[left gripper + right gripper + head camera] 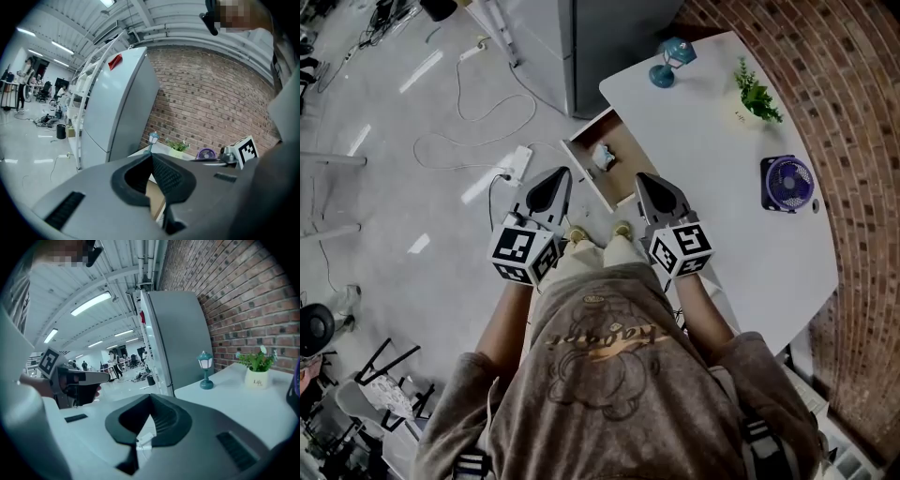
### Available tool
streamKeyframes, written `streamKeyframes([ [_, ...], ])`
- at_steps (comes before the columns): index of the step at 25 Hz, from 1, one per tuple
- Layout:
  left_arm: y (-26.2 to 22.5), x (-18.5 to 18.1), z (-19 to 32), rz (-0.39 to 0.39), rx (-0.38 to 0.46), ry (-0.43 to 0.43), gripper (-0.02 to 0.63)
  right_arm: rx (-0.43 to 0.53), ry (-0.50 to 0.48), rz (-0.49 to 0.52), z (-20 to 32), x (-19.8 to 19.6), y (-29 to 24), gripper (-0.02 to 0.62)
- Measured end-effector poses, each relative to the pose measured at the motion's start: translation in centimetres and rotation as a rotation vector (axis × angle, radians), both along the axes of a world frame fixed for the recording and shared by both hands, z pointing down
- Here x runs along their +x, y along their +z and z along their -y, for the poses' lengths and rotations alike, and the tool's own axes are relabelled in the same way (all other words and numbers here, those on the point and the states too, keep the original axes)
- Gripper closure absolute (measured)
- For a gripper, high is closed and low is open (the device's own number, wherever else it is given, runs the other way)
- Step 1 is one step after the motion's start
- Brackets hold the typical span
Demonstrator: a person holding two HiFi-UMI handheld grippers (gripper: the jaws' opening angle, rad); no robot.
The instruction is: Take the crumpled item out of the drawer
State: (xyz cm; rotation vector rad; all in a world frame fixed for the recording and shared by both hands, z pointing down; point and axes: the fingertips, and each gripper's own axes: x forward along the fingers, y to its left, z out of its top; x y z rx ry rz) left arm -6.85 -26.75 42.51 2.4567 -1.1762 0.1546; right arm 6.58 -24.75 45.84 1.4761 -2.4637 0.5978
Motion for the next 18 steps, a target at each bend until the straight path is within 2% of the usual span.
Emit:
streamKeyframes([
  [5, 0.7, 0.4, 1.3, 0.004, -0.001, 0.02, 0.598, -0.001, 0.02, -0.003, 1.4, 0.5, 0.9, 0.598],
  [18, 3.0, 1.1, 4.2, 0.019, -0.01, 0.008, 0.598, -0.031, 0.006, 0.006, 4.0, 0.9, 3.6, 0.598],
])
